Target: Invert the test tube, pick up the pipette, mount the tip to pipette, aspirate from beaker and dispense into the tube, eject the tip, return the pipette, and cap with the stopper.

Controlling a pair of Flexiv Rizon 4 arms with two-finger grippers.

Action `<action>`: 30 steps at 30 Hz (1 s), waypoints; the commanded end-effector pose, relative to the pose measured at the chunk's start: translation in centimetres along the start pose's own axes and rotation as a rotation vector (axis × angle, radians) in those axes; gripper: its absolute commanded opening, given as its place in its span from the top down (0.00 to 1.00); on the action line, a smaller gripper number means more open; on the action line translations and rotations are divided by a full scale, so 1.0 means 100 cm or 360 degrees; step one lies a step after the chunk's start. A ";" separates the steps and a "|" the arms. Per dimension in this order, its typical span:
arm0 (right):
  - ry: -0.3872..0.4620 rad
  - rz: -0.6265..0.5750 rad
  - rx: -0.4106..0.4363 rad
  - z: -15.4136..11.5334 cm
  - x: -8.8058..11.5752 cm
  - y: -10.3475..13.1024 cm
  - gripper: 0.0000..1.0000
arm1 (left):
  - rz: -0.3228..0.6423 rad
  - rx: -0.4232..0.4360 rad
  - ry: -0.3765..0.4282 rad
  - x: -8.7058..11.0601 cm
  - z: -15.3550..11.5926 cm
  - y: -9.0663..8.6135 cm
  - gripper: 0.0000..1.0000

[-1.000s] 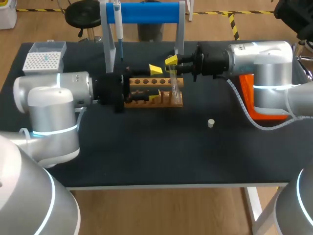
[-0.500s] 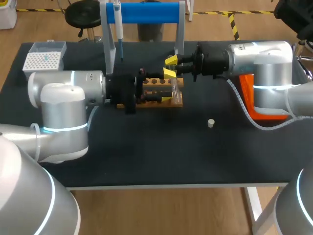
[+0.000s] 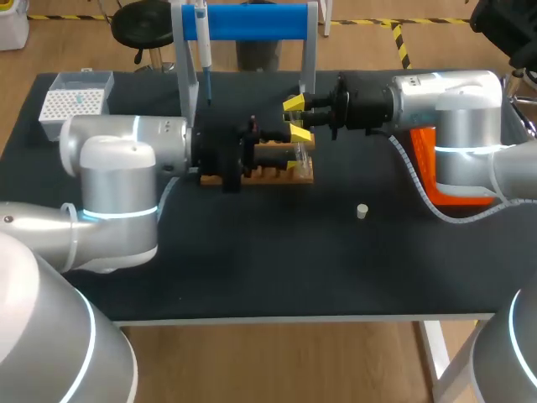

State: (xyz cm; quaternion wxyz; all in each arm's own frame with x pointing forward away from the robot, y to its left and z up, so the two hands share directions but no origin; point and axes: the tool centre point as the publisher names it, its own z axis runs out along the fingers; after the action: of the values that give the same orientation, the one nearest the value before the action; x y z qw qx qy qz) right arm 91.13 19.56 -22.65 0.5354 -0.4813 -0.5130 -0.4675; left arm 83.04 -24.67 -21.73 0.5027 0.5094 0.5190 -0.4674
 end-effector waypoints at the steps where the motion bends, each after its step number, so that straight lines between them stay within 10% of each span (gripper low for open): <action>1: -0.0005 -0.0001 -0.0004 0.000 0.001 -0.001 1.00 | 0.0002 0.0017 0.0003 0.000 0.004 0.002 0.52; 13: -0.0005 -0.0001 -0.0004 0.000 0.001 -0.001 1.00 | -0.0005 0.0033 0.0008 0.000 0.008 0.001 0.64; 21: -0.0005 -0.0001 -0.0004 0.000 0.001 -0.001 1.00 | -0.0012 0.0022 0.0002 -0.001 0.006 -0.002 0.99; 26: -0.0005 -0.0001 -0.0004 0.000 0.001 -0.001 1.00 | -0.0014 0.0019 -0.0002 0.000 0.005 -0.003 1.00; 27: -0.0005 -0.0001 -0.0004 0.000 0.001 -0.001 0.95 | -0.0015 0.0020 -0.0003 0.000 0.005 -0.003 1.00; 29: -0.0005 -0.0001 -0.0004 0.000 0.001 -0.001 0.13 | -0.0016 0.0023 -0.0001 0.000 0.005 -0.003 1.00; 30: -0.0005 -0.0001 -0.0004 0.000 0.001 -0.001 0.00 | -0.0019 0.0025 0.0000 0.000 0.005 -0.003 1.00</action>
State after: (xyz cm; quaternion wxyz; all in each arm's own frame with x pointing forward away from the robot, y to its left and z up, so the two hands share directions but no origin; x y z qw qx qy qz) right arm 91.10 19.58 -22.54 0.5354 -0.4815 -0.5133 -0.4670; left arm 82.91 -25.31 -21.88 0.4970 0.5093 0.5183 -0.4744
